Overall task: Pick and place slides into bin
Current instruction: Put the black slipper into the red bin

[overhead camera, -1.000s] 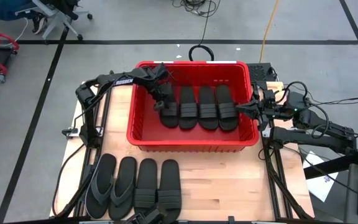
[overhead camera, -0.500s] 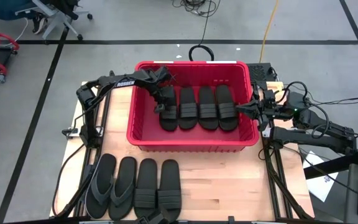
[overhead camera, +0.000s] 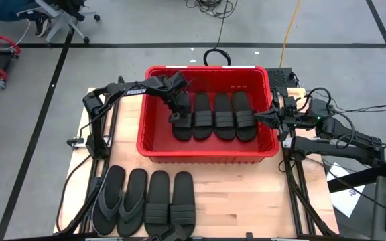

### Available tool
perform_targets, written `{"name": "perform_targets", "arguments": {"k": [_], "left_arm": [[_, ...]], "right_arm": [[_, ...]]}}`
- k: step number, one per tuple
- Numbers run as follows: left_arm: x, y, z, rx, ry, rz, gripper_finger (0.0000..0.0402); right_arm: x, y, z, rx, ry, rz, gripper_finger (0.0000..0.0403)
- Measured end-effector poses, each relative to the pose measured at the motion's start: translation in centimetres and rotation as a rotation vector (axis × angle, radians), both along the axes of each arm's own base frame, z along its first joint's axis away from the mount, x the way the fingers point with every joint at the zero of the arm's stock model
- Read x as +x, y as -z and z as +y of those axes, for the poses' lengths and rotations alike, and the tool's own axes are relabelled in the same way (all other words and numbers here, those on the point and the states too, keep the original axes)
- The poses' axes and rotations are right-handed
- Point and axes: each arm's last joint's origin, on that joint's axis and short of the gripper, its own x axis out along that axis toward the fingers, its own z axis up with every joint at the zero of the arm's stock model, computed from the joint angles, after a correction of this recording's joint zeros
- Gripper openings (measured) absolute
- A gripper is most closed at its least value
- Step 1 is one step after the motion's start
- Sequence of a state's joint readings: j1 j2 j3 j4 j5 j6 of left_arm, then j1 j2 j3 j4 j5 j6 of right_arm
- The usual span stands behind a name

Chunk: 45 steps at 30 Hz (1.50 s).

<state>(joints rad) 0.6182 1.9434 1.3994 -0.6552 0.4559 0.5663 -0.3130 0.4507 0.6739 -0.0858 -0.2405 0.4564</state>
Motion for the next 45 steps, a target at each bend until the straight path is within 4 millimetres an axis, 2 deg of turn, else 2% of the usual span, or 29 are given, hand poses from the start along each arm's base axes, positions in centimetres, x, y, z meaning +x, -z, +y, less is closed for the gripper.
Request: {"name": "perform_targets", "arguments": {"k": [18,22,33,36,40,45], "left_arm": [[0.1,-0.1,0.3,0.008,-0.085,0.010,0.0083],[0.0,-0.1,0.3,-0.016,-0.113,0.019,0.0112],[-0.3,-0.6,0.2,0.016,-0.136,0.043,0.0240],[-0.5,-1.6,0.1,0.039,-0.118,0.039,0.0264],[-0.5,-4.2,0.1,0.087,-0.114,-0.005,0.0287],[-0.4,-8.9,-0.2,0.133,-0.181,-0.099,0.0298]], "right_arm": [[0.0,0.0,0.0,0.001,0.000,0.002,0.0000],[0.0,0.0,0.0,0.001,0.000,0.002,0.0000],[0.0,0.0,0.0,0.003,-0.003,0.002,0.0000],[0.0,0.0,0.1,0.002,-0.030,0.002,0.0000],[0.0,0.0,0.2,0.002,-0.055,0.003,0.0000],[0.0,0.1,0.2,-0.035,-0.052,0.012,0.0000]]}}
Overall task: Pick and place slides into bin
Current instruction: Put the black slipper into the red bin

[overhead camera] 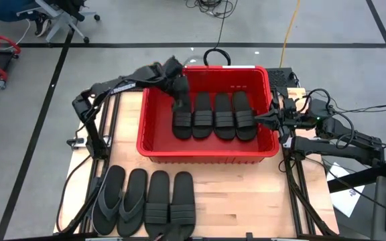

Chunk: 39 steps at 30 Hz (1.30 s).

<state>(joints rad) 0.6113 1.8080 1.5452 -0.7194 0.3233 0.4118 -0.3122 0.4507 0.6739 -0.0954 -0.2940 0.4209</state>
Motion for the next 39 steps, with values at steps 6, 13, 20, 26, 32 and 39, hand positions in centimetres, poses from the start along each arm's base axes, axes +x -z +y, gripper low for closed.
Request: {"name": "perform_targets", "arguments": {"k": [6,13,20,26,32,39], "left_arm": [[-0.5,-9.4,-3.2,0.086,0.030,-0.322,0.0229],[-3.7,-19.6,-9.5,0.158,0.209,-0.769,0.0033],[-6.3,-23.8,-14.5,0.073,0.275,-0.928,0.0005],[-5.5,-23.1,-17.8,-0.124,0.288,-0.862,0.0001],[-3.1,-20.5,-22.0,-0.322,0.266,-0.661,0.0000],[-0.4,-17.8,-27.3,-0.447,0.406,-0.514,0.0000]], "right_arm": [[0.0,0.6,0.0,-0.051,0.002,0.065,0.0000],[0.0,1.0,0.0,-0.062,-0.008,0.098,0.0000],[-0.1,1.0,0.2,-0.138,-0.080,0.092,0.0000],[-0.1,1.1,0.6,-0.143,-0.191,0.096,0.0000],[-0.3,1.6,1.0,-0.130,-0.336,0.131,0.0000],[0.0,1.6,1.0,-0.128,-0.393,0.121,0.0000]]}}
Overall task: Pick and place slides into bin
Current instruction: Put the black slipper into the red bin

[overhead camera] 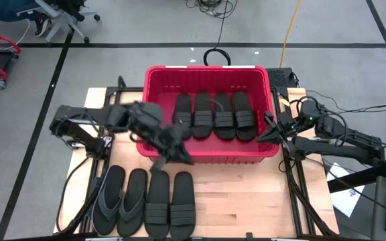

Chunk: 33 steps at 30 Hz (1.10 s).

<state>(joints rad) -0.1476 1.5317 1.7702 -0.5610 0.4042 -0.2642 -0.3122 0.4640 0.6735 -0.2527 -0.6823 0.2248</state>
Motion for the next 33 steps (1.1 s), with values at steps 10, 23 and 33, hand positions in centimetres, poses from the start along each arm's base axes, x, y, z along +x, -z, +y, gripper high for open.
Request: {"name": "perform_targets", "arguments": {"k": [10,23,33], "left_arm": [[-0.6,1.0,-1.4,0.221,0.075,-0.009,0.0000],[-8.6,-2.1,-5.4,0.345,0.106,-0.085,0.0000],[-10.0,-2.7,-5.7,0.257,-0.187,-0.031,0.0000]], "right_arm": [[2.9,-2.7,0.5,0.054,0.097,-0.063,0.0000],[11.7,-6.1,4.6,0.036,0.033,0.002,0.0000],[16.6,-5.5,7.9,0.056,-0.124,-0.010,0.0000]]}}
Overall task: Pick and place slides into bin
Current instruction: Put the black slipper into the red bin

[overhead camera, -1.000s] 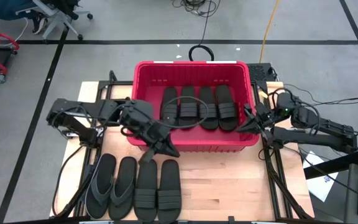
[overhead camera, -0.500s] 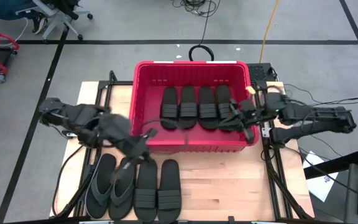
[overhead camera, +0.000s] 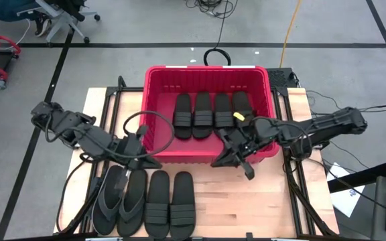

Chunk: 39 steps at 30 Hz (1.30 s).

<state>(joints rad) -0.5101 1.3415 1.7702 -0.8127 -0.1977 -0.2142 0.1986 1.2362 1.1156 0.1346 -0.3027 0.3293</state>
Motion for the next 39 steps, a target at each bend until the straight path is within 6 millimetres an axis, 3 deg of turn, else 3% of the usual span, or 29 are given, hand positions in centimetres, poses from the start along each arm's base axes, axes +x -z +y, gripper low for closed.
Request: {"name": "perform_targets", "arguments": {"k": [8,12,17,26,29,32,35,39], "left_arm": [[0.3,-0.8,-0.2,-0.022,-0.069,-0.092,0.0001],[0.4,-1.4,-0.3,-0.050,-0.082,-0.146,0.0001],[0.7,-1.4,-0.2,-0.047,-0.101,-0.157,0.0001],[0.7,-0.8,0.1,-0.002,-0.100,-0.107,0.0001],[0.5,-0.2,0.0,-0.022,-0.041,-0.031,0.0001],[0.6,0.5,-0.4,-0.066,0.034,0.054,0.0002],[1.4,1.8,-1.5,-0.094,0.125,0.133,0.0001],[2.6,4.3,-3.6,-0.168,0.339,0.159,0.0000]], "right_arm": [[1.9,2.4,0.4,0.035,-0.014,0.129,0.0001],[3.0,4.1,1.2,0.035,-0.114,0.198,0.0015],[4.4,6.5,2.4,0.005,-0.172,0.261,0.0064],[6.8,10.1,2.9,0.058,-0.185,0.360,0.0163],[6.9,9.1,2.5,0.086,-0.136,0.305,0.0175],[6.1,7.0,1.7,0.076,-0.095,0.207,0.0159],[4.1,3.7,0.9,0.022,-0.025,0.067,0.0112],[0.4,0.0,-0.3,-0.058,0.047,-0.043,0.0021]]}}
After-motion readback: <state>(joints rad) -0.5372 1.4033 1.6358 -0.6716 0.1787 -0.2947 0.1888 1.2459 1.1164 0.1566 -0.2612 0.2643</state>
